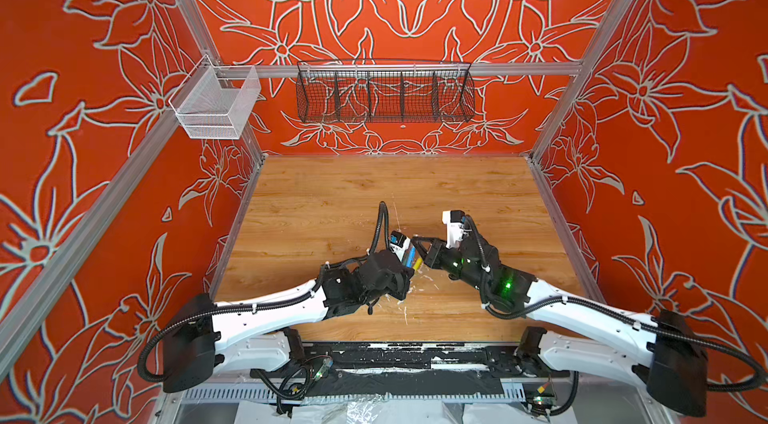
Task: Insert the pens into the pen caps
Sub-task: 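Lower the cap onto the blue marker tip and release with the right gripper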
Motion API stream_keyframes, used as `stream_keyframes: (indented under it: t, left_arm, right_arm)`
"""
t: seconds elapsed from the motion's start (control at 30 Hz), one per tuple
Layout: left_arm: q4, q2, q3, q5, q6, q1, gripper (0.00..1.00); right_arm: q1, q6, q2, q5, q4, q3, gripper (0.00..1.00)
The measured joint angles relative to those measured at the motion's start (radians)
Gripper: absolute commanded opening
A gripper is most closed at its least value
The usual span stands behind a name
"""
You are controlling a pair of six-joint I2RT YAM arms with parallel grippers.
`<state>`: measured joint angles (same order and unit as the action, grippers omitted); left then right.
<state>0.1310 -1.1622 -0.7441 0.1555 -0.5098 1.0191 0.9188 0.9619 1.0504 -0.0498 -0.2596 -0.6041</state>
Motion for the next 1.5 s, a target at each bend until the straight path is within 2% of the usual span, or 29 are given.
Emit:
stream_keyframes:
  t: [0.13, 0.3, 0.43, 0.63, 0.8, 1.1, 1.5]
  left_arm:
    - [0.011, 0.025, 0.0, -0.039, 0.005, -0.022, 0.0]
    - [0.018, 0.048, 0.0, -0.069, 0.012, -0.038, 0.0]
    - [0.01, 0.057, 0.0, -0.071, 0.015, -0.045, 0.0]
    - [-0.011, 0.073, 0.0, -0.067, 0.019, -0.052, 0.0]
    - [-0.014, 0.087, 0.0, -0.066, 0.021, -0.053, 0.0]
    - [-0.04, 0.093, 0.023, -0.083, 0.08, -0.053, 0.0]
    - [-0.071, 0.1, 0.08, -0.117, 0.153, -0.053, 0.0]
  right_arm:
    - [0.006, 0.0, 0.005, 0.0, -0.042, 0.011, 0.07]
    - [0.013, -0.006, 0.005, 0.0, -0.092, 0.023, 0.2]
    - [0.025, -0.008, 0.004, 0.01, -0.104, 0.028, 0.25]
    - [0.039, -0.02, 0.002, 0.03, -0.079, 0.037, 0.51]
    - [0.039, -0.039, -0.055, 0.019, -0.039, 0.05, 0.61]
    - [0.039, -0.069, -0.178, -0.051, 0.017, 0.048, 0.57]
    - [0.018, -0.09, -0.059, -0.068, 0.039, -0.032, 0.54]
